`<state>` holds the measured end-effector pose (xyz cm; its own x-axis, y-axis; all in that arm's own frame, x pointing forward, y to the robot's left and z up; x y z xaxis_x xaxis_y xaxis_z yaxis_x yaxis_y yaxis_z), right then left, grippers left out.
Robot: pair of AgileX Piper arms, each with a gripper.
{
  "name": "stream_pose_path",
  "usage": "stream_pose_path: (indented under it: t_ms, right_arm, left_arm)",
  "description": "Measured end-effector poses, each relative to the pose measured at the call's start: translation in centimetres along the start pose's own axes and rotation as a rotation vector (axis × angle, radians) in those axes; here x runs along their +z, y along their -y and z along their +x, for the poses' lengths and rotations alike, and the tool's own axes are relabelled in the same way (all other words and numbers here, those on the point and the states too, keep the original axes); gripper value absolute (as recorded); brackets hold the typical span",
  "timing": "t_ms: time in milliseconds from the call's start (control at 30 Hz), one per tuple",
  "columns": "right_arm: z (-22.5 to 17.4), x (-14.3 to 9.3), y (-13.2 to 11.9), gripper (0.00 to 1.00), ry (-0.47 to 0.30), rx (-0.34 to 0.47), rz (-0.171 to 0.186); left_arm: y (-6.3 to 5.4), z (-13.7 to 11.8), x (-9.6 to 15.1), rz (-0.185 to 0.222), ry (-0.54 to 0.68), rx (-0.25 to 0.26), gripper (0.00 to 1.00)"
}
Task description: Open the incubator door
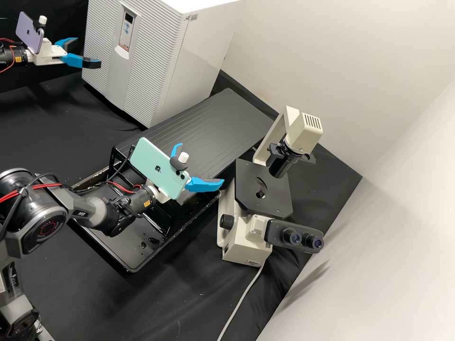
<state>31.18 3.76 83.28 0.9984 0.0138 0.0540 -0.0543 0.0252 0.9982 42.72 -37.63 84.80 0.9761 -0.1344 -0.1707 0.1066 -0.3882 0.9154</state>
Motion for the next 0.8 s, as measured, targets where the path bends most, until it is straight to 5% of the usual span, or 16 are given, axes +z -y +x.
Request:
stream_pose_path:
  t_ms: [567, 800]
  right_arm:
    - [0.0, 0.0, 0.0, 1.0, 0.0, 0.0, 0.0]
    - [0.0, 0.0, 0.0, 1.0, 0.0, 0.0, 0.0]
  left_arm:
    - [0.24, 0.38, -0.3, -0.016, -0.014, -0.014, 1.0]
    - [-0.49, 0.94, 0.04, 0.013, 0.013, -0.002, 1.0]
